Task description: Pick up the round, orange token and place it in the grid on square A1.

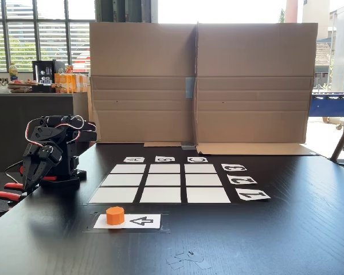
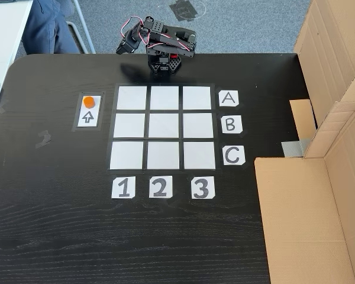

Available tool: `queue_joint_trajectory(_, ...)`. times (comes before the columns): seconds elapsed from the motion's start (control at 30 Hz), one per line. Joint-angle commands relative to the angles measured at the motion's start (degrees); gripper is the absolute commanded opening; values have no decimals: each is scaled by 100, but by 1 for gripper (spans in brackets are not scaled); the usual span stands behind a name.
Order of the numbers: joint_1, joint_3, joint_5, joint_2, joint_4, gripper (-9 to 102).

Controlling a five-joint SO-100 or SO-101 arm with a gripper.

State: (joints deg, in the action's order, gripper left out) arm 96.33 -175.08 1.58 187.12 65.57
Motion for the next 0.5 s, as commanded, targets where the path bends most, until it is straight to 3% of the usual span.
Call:
queue_joint_trajectory(0.0, -272, 791, -18, -1556, -70, 7)
queue_joint_trajectory(0.47, -272, 1160, -18, -1995, -70, 8)
